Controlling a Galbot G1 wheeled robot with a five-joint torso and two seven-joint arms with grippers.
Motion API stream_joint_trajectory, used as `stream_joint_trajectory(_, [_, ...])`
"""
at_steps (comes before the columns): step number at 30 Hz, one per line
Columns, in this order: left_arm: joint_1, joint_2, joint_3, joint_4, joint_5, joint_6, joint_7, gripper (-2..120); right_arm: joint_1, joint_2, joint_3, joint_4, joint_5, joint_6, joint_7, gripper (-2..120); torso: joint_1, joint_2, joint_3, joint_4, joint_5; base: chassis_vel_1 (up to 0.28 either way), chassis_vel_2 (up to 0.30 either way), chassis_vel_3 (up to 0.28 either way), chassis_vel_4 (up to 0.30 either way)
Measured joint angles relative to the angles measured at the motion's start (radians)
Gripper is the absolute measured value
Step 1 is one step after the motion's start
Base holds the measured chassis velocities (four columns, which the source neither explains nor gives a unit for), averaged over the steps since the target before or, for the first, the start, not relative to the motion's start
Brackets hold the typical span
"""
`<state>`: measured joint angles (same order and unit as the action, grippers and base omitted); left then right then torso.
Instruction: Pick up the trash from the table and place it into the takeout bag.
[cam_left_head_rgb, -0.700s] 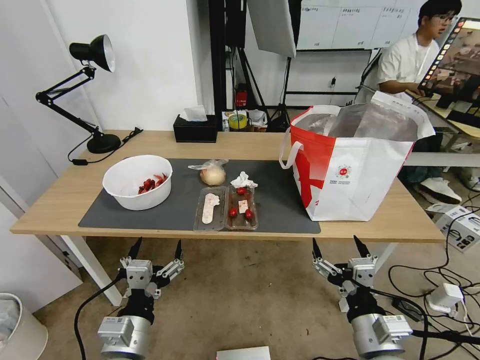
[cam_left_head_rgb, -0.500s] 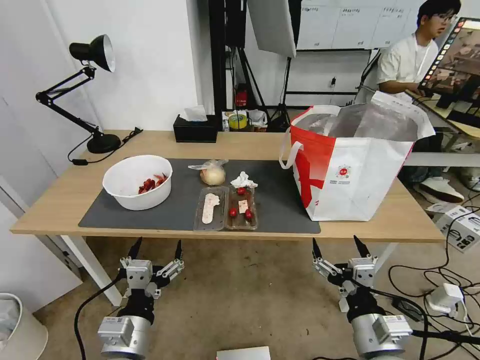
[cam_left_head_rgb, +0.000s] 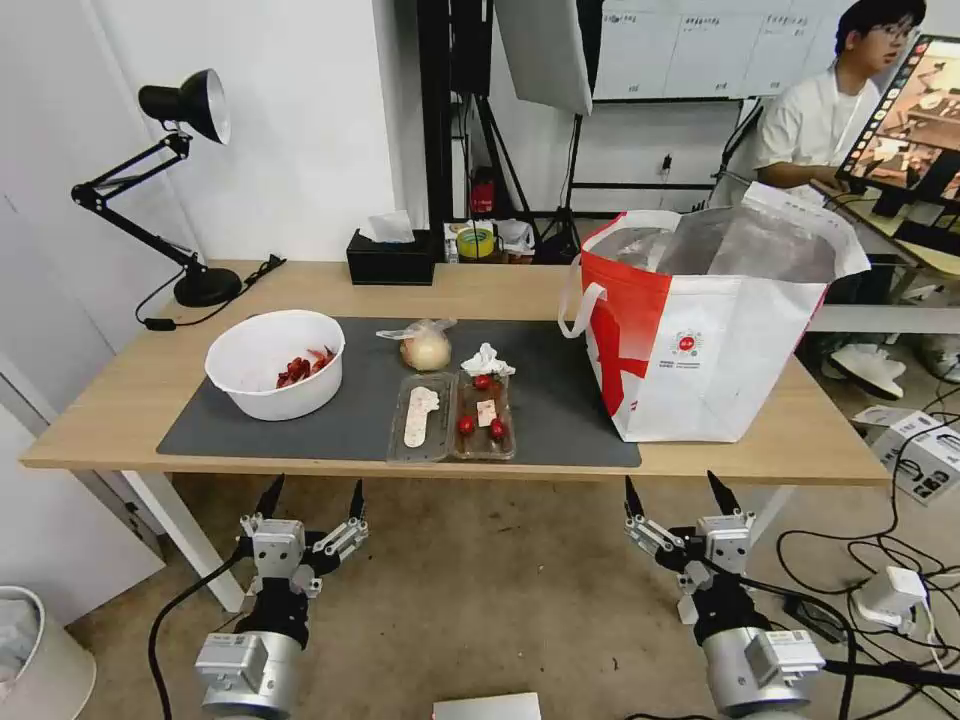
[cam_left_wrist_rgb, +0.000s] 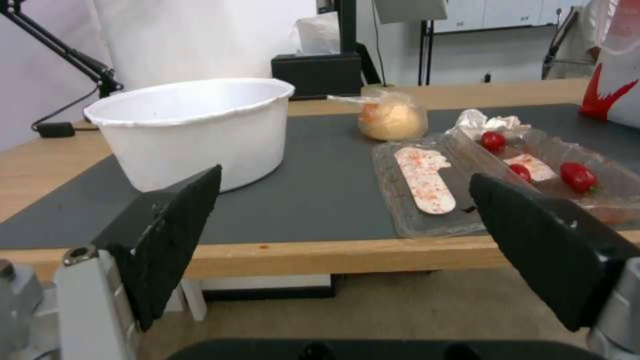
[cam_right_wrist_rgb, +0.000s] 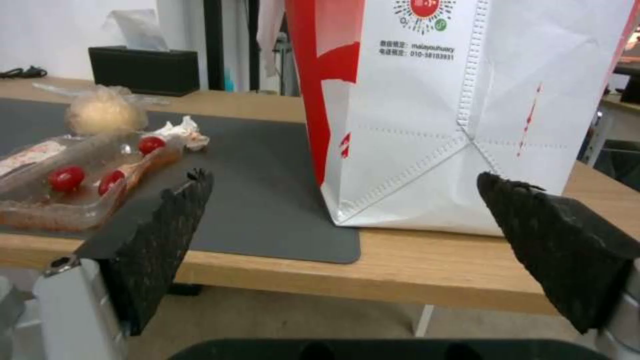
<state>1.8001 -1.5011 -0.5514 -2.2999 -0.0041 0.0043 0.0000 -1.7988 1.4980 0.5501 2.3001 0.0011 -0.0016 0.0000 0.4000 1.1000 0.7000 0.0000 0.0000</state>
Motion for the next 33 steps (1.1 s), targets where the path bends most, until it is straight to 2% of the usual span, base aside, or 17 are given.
stream_joint_trajectory(4, [0.002, -0.013, -0.015, -0.012, -0.032, 0.037, 0.002, 100, 0.009, -0.017, 0.002, 0.000, 0.011, -0.027, -0.004, 100, 0.000, 0.000, 0.000, -0.0002, -0.0001, 0.000, 0.000, 0.000, 0.000])
stream_joint_trajectory(6, [0.008, -0.054, -0.059, -0.049, -0.127, 0.143, 0.013, 100, 0.042, -0.064, 0.009, 0.008, 0.045, -0.109, -0.022, 100, 0.000, 0.000, 0.000, 0.0002, 0.0001, 0.000, 0.000, 0.000, 0.000])
stream_joint_trajectory(7, [0.008, -0.054, -0.059, -0.049, -0.127, 0.143, 0.013, 100, 0.042, -0.064, 0.009, 0.008, 0.045, -0.109, -0.022, 100, 0.000, 0.000, 0.000, 0.0002, 0.0001, 0.000, 0.000, 0.000, 0.000])
stream_joint_trajectory(8, [0.009, -0.066, -0.070, -0.059, -0.152, 0.172, 0.016, 100, 0.050, -0.075, 0.011, 0.010, 0.053, -0.128, -0.026, 100, 0.000, 0.000, 0.000, 0.0002, 0.0002, 0.000, 0.000, 0.000, 0.000])
stream_joint_trajectory(9, [0.012, -0.086, -0.092, -0.077, -0.199, 0.225, 0.021, 100, 0.072, -0.109, 0.017, 0.016, 0.078, -0.186, -0.038, 100, 0.000, 0.000, 0.000, 0.0002, 0.0004, 0.000, 0.000, 0.000, 0.000])
stream_joint_trajectory(10, [0.012, -0.086, -0.092, -0.077, -0.199, 0.225, 0.021, 100, 0.072, -0.109, 0.017, 0.016, 0.078, -0.186, -0.038, 100, 0.000, 0.000, 0.000, 0.0002, 0.0004, 0.000, 0.000, 0.000, 0.000])
stream_joint_trajectory(11, [0.013, -0.092, -0.097, -0.079, -0.220, 0.240, 0.022, 100, 0.087, -0.132, 0.020, 0.020, 0.094, -0.225, -0.046, 100, 0.000, 0.000, 0.000, 0.0002, 0.0003, 0.000, 0.000, 0.000, 0.000])
stream_joint_trajectory(13, [0.013, -0.094, -0.101, -0.078, -0.226, 0.244, 0.025, 100, 0.117, -0.177, 0.027, 0.027, 0.126, -0.302, -0.062, 100, 0.000, 0.000, 0.000, 0.0001, 0.0002, 0.000, 0.000, 0.000, 0.000])
stream_joint_trajectory(17, [0.013, -0.095, -0.103, -0.075, -0.221, 0.237, 0.033, 100, 0.145, -0.218, 0.034, 0.034, 0.155, -0.373, -0.077, 100, 0.000, 0.000, 0.000, 0.0001, 0.0001, 0.000, 0.000, 0.000, 0.000])
stream_joint_trajectory(19, [0.013, -0.094, -0.104, -0.073, -0.209, 0.234, 0.041, 100, 0.177, -0.267, 0.041, 0.042, 0.189, -0.456, -0.094, 100, 0.000, 0.000, 0.000, 0.0000, 0.0002, 0.000, 0.000, 0.000, 0.000])
stream_joint_trajectory(21, [0.013, -0.094, -0.104, -0.073, -0.205, 0.234, 0.044, 100, 0.187, -0.282, 0.043, 0.044, 0.200, -0.483, -0.100, 100, 0.000, 0.000, 0.000, 0.0001, 0.0001, 0.000, 0.000, 0.000, 0.000])
stream_joint_trajectory(23, [0.013, -0.094, -0.102, -0.071, -0.201, 0.234, 0.048, 100, 0.220, -0.328, 0.049, 0.047, 0.233, -0.560, -0.119, 100, 0.000, 0.000, 0.000, -0.0001, 0.0001, 0.000, 0.000, 0.000, 0.000])
stream_joint_trajectory(33, [0.010, -0.093, -0.103, -0.066, -0.198, 0.231, 0.048, 100, 0.240, -0.345, 0.050, 0.027, 0.246, -0.593, -0.130, 100, 0.000, 0.000, 0.000, 0.0000, 0.0001, 0.000, 0.000, 0.000, 0.000])
